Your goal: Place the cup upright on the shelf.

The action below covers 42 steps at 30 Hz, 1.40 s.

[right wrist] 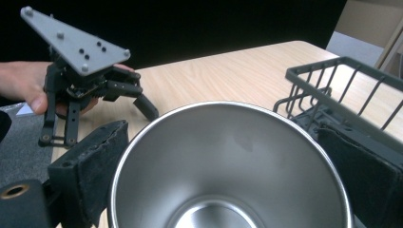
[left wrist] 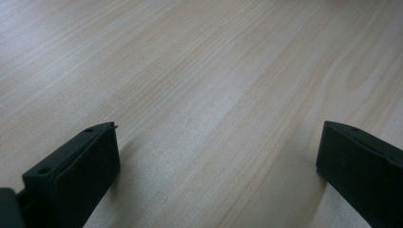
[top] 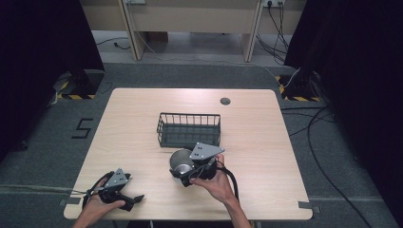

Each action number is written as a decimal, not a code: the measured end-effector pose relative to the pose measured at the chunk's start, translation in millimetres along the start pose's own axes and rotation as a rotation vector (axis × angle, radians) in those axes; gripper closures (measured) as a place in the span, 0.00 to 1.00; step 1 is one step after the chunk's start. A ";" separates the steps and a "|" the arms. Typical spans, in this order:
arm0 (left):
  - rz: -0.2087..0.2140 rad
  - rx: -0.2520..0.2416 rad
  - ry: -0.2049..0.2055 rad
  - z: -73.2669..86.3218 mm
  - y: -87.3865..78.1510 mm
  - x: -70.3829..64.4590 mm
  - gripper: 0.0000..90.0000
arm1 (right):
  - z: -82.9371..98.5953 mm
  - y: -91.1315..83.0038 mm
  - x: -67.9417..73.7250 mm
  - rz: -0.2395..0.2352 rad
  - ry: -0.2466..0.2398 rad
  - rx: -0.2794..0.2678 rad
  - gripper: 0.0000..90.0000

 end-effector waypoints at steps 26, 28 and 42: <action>0.000 -0.002 -0.002 -0.1 0.1 -0.1 0.00 | -63.5 -0.6 -35.9 0.005 0.002 -0.033 0.07; -0.001 -0.002 -0.002 -0.1 0.1 -0.1 0.00 | -69.4 -0.6 -42.3 0.008 0.008 -0.034 0.07; 0.000 0.001 -0.002 -0.1 -0.2 -0.1 0.00 | -93.5 0.1 -69.9 0.042 0.017 -0.021 0.07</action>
Point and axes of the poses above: each handheld gripper's, and its own axes: y roughly forward along the jaws, z roughly out of its underside, x roughly to its left, the point moved 3 cm from there along y, roughly forward along the jaws, and after that the axes turned 4 degrees about -z, right-handed, at the moved point
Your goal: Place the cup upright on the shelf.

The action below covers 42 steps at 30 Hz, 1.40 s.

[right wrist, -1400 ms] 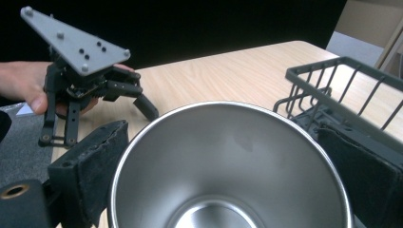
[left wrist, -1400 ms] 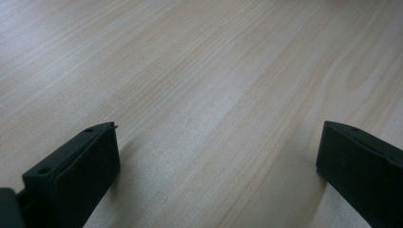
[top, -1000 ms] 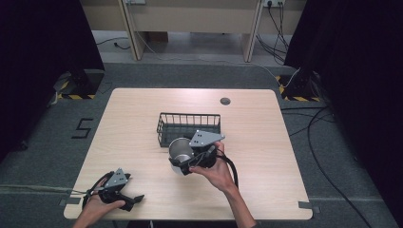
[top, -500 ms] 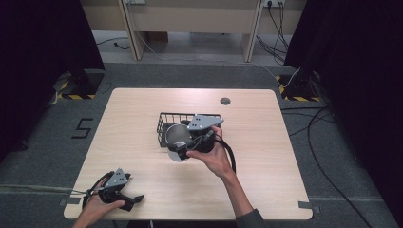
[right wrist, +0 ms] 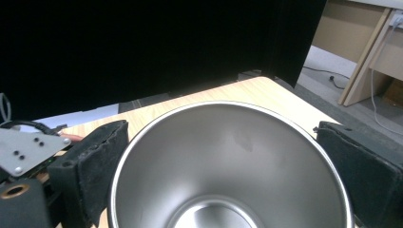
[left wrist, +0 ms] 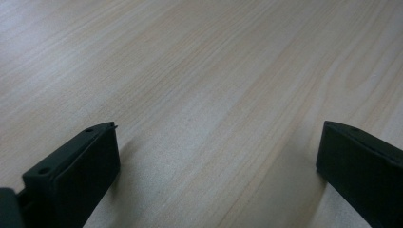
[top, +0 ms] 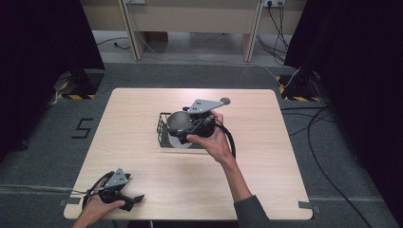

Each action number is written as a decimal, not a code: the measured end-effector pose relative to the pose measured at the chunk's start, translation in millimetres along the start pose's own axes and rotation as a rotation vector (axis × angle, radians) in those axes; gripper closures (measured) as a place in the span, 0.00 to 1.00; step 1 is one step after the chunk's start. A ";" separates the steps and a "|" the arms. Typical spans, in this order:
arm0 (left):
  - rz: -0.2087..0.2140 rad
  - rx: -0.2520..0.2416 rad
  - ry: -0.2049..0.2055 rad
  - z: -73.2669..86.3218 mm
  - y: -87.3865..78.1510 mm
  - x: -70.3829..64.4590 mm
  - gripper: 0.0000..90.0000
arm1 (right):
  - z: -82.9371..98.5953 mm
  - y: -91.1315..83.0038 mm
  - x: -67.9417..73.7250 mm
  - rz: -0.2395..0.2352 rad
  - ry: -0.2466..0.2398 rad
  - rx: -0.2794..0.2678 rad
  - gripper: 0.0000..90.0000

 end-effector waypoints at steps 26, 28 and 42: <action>0.006 0.001 0.004 0.0 -0.1 -0.2 0.00 | -2.9 18.2 -66.2 0.091 0.089 0.038 0.07; 0.005 0.000 0.004 0.0 -0.1 -0.2 0.00 | -2.3 18.8 -68.2 0.096 0.091 0.040 0.07; 0.007 -0.001 0.006 0.1 -0.2 -0.5 0.00 | 7.9 33.5 -78.4 0.109 0.100 0.078 0.07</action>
Point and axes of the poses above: each handheld gripper's, and its own axes: y roughly forward along the jaws, z roughly out of its underside, x roughly to its left, the point moved 3 cm from there along y, roughly forward along the jaws, and after that the axes turned 4 degrees about -z, right-handed, at the moved point
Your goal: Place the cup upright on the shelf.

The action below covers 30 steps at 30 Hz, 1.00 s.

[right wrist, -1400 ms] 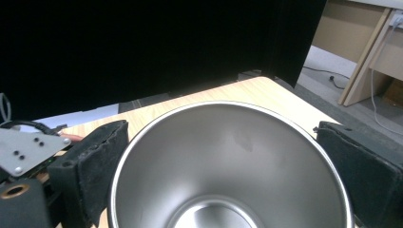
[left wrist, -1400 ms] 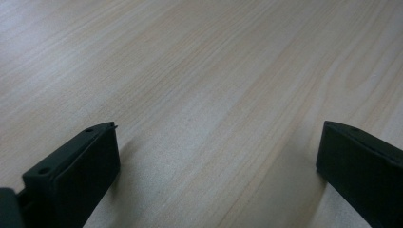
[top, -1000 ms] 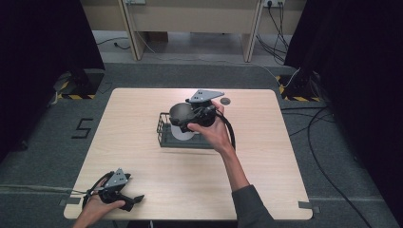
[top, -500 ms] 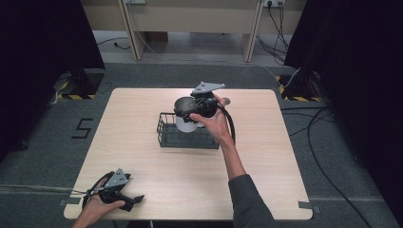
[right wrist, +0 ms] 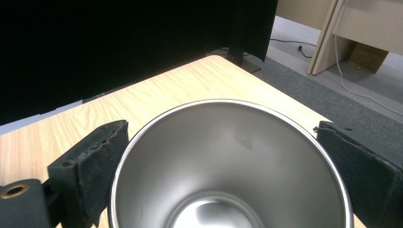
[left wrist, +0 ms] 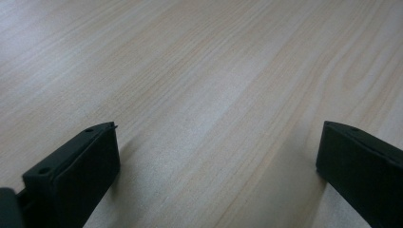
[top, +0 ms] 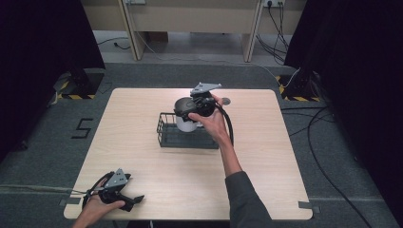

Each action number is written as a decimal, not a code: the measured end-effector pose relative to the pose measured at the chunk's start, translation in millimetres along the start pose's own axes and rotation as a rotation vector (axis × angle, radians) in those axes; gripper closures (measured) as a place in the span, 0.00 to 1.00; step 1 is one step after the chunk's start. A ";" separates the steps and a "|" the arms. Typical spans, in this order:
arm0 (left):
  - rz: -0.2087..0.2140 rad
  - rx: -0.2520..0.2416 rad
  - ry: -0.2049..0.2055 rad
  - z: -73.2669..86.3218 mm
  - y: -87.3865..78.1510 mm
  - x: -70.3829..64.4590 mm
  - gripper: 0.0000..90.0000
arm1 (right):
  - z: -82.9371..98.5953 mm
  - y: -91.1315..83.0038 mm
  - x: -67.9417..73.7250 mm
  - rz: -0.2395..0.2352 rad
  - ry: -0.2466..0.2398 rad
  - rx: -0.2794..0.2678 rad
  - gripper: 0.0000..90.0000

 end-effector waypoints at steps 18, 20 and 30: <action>-0.001 0.002 0.001 0.1 -0.2 -0.1 0.00 | 19.2 9.2 -3.9 0.004 -0.014 0.041 0.07; 0.000 0.001 0.000 0.1 -0.2 -0.2 0.00 | 24.1 11.3 -5.7 0.014 -0.016 0.054 0.07; 0.000 0.002 0.001 0.2 -0.3 -0.2 0.00 | 36.0 17.2 -6.7 0.013 -0.009 0.065 0.07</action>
Point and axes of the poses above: each handheld gripper's, and its own axes: y roughly forward along the jaws, z roughly out of its underside, x roughly to its left, the point moved 3 cm from there along y, roughly forward along the jaws, and after that the axes turned 4 degrees about -z, right-handed, at the moved point
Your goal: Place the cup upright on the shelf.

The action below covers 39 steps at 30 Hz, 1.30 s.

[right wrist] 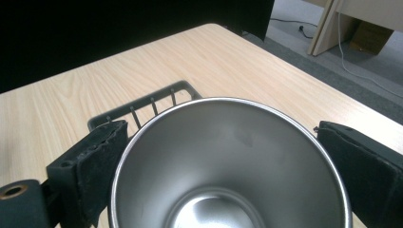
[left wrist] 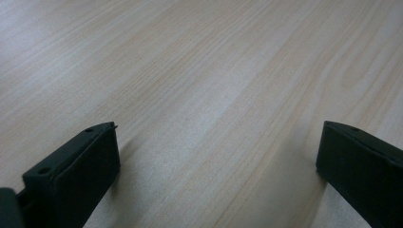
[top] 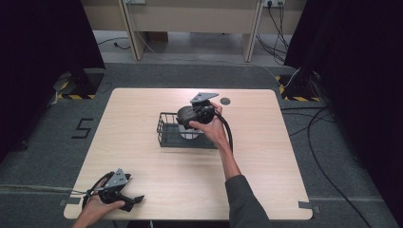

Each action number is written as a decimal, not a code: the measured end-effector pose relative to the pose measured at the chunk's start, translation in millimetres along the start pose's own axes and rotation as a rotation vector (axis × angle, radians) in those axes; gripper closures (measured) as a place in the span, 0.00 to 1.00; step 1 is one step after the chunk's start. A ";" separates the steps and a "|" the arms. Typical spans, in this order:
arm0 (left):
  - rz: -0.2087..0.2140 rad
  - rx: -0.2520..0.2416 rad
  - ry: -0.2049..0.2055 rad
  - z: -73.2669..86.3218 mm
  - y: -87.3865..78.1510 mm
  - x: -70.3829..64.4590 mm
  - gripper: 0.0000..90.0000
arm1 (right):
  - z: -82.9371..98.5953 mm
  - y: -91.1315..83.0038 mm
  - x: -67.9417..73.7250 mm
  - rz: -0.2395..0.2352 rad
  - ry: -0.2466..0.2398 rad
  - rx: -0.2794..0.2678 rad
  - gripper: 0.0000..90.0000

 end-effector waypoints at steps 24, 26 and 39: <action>0.000 0.000 0.000 0.0 0.0 -0.1 0.00 | -8.7 -5.7 8.1 0.065 -0.085 -0.003 0.09; -0.001 0.000 0.000 0.0 0.0 -0.1 0.00 | -10.0 -6.7 8.7 0.060 -0.084 -0.008 0.11; -0.002 -0.001 0.001 0.1 0.0 0.0 0.00 | -23.0 -26.8 19.2 0.044 -0.060 -0.085 0.17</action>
Point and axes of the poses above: each handheld gripper's, and its own axes: y roughly forward along the jaws, z roughly out of its underside, x roughly to its left, the point moved 3 cm from there along y, roughly forward along the jaws, and after that the axes turned 4 degrees about -z, right-handed, at the moved point
